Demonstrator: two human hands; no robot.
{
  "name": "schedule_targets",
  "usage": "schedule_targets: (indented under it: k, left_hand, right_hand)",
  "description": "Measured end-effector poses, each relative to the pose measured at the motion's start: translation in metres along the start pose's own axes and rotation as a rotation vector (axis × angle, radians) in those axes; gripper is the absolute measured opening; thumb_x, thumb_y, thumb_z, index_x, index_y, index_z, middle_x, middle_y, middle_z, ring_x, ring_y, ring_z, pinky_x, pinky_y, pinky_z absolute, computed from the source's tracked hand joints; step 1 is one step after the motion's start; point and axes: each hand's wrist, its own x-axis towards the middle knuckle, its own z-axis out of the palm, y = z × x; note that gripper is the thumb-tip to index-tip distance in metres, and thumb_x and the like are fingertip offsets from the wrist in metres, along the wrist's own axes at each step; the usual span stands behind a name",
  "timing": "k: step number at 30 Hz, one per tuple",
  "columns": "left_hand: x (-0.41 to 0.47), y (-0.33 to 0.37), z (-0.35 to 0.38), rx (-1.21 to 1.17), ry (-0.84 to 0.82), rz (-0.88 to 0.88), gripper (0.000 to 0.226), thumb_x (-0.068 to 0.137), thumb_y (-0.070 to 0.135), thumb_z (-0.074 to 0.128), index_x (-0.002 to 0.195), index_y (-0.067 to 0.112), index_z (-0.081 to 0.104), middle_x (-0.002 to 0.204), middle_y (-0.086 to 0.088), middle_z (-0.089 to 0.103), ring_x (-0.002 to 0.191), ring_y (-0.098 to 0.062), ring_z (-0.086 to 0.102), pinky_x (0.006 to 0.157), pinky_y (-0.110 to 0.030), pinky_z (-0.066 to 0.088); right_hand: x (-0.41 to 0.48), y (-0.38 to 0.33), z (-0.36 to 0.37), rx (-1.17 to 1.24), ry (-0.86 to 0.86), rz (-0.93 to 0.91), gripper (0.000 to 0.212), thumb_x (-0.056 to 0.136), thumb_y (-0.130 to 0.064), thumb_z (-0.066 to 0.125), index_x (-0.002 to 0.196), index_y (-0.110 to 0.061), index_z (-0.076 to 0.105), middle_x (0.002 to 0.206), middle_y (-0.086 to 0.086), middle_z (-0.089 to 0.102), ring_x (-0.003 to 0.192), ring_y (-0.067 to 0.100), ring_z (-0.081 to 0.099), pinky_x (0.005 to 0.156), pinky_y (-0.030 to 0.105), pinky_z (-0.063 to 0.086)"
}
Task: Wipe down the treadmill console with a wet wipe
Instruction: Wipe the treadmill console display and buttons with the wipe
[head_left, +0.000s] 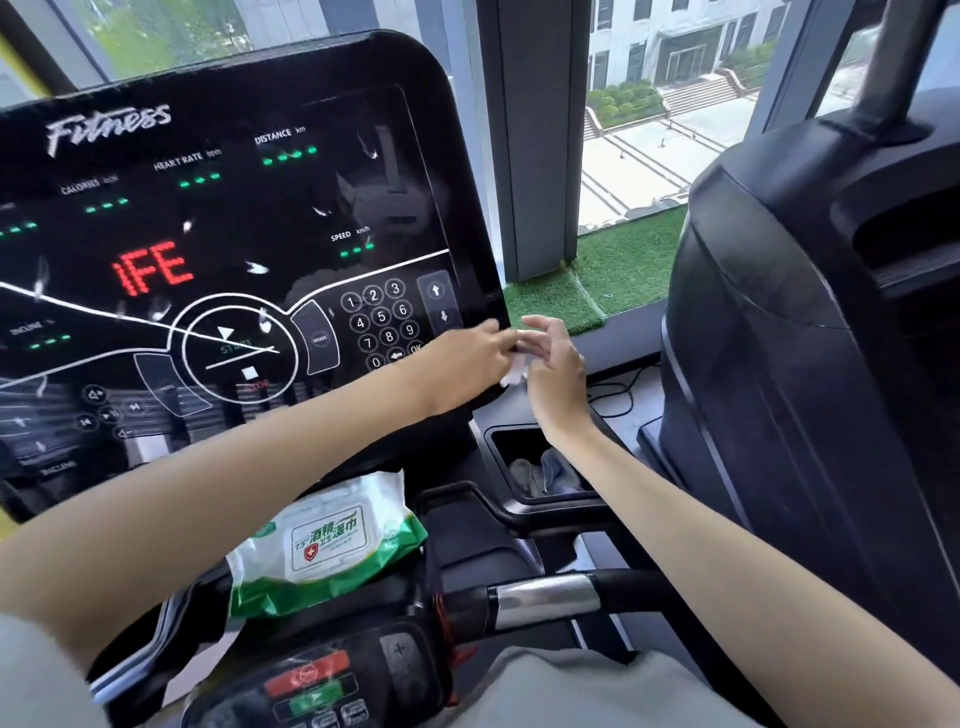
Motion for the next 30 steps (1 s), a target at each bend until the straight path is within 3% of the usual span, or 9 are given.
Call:
schedule_targets:
  k: [4, 7, 11, 12, 16, 22, 25, 30]
  left_hand:
    - [-0.021, -0.007, 0.004, -0.084, -0.186, 0.048, 0.025, 0.096, 0.010, 0.045, 0.110, 0.016, 0.065, 0.087, 0.004, 0.033, 0.090, -0.019, 0.046, 0.061, -0.029, 0.032]
    - [-0.013, -0.013, -0.008, -0.086, -0.058, -0.003, 0.032, 0.090, 0.002, 0.046, 0.116, 0.016, 0.061, 0.093, 0.000, 0.039, 0.093, -0.019, 0.045, 0.059, -0.028, 0.032]
    - [-0.018, -0.003, 0.002, -0.015, -0.065, 0.049, 0.034, 0.090, 0.002, 0.042, 0.120, 0.013, 0.054, 0.105, -0.005, 0.044, 0.095, -0.021, 0.042, 0.056, -0.028, 0.033]
    - [-0.026, -0.002, 0.007, -0.020, -0.087, 0.047, 0.035, 0.090, 0.001, 0.042, 0.120, 0.013, 0.054, 0.105, -0.003, 0.043, 0.095, -0.020, 0.041, 0.056, -0.028, 0.033]
    - [-0.059, -0.011, 0.013, -0.130, -0.074, -0.059, 0.044, 0.087, -0.004, 0.042, 0.125, 0.013, 0.054, 0.110, -0.005, 0.045, 0.102, -0.020, 0.043, 0.071, -0.031, 0.044]
    - [-0.105, -0.019, 0.025, -0.154, -0.071, -0.191, 0.046, 0.082, -0.007, 0.044, 0.123, 0.011, 0.058, 0.121, -0.008, 0.049, 0.114, -0.023, 0.047, 0.083, -0.034, 0.047]
    - [-0.130, -0.025, 0.033, -0.152, -0.076, -0.211, 0.053, 0.081, -0.009, 0.046, 0.129, 0.013, 0.054, 0.117, -0.008, 0.049, 0.109, -0.022, 0.046, 0.080, -0.032, 0.046]
    - [-0.180, -0.039, 0.047, -0.120, 0.010, -0.155, 0.049, 0.068, -0.015, 0.062, 0.111, 0.009, 0.068, 0.090, -0.007, 0.056, 0.081, -0.022, 0.054, 0.060, -0.028, 0.045]
  right_hand:
    - [0.001, -0.002, -0.003, 0.003, 0.007, -0.007, 0.062, 0.069, 0.020, 0.026, 0.115, -0.011, 0.054, 0.106, 0.009, 0.063, 0.099, 0.014, 0.061, 0.091, 0.038, 0.050]
    - [-0.004, -0.003, 0.005, -0.069, 0.022, -0.053, 0.059, 0.072, 0.019, 0.029, 0.116, -0.012, 0.054, 0.108, 0.006, 0.062, 0.103, 0.015, 0.058, 0.091, 0.039, 0.049]
    - [-0.011, -0.002, 0.008, -0.253, 0.059, -0.217, 0.059, 0.074, 0.022, 0.036, 0.121, -0.009, 0.052, 0.115, 0.007, 0.059, 0.109, 0.013, 0.052, 0.090, 0.014, 0.039]
    - [-0.012, -0.001, 0.008, -0.274, 0.069, -0.263, 0.059, 0.073, 0.023, 0.036, 0.120, -0.009, 0.052, 0.113, 0.007, 0.058, 0.107, 0.013, 0.053, 0.088, 0.013, 0.039]
    - [-0.022, -0.002, 0.020, -0.281, 0.115, -0.343, 0.059, 0.068, 0.024, 0.033, 0.113, -0.006, 0.056, 0.094, 0.000, 0.051, 0.090, 0.015, 0.050, 0.080, 0.026, 0.044]
    - [-0.044, -0.007, 0.051, -0.296, 0.000, -0.414, 0.060, 0.066, 0.022, 0.034, 0.112, -0.008, 0.056, 0.091, -0.004, 0.050, 0.087, 0.017, 0.050, 0.081, 0.025, 0.041]
    - [-0.050, -0.009, 0.070, -0.292, -0.045, -0.443, 0.057, 0.068, 0.022, 0.035, 0.111, -0.009, 0.056, 0.090, -0.004, 0.053, 0.087, 0.017, 0.052, 0.082, 0.028, 0.045]
    - [-0.066, -0.013, 0.101, -0.278, -0.185, -0.474, 0.049, 0.077, 0.016, 0.036, 0.114, -0.009, 0.055, 0.086, 0.004, 0.060, 0.083, 0.023, 0.058, 0.079, 0.039, 0.050]
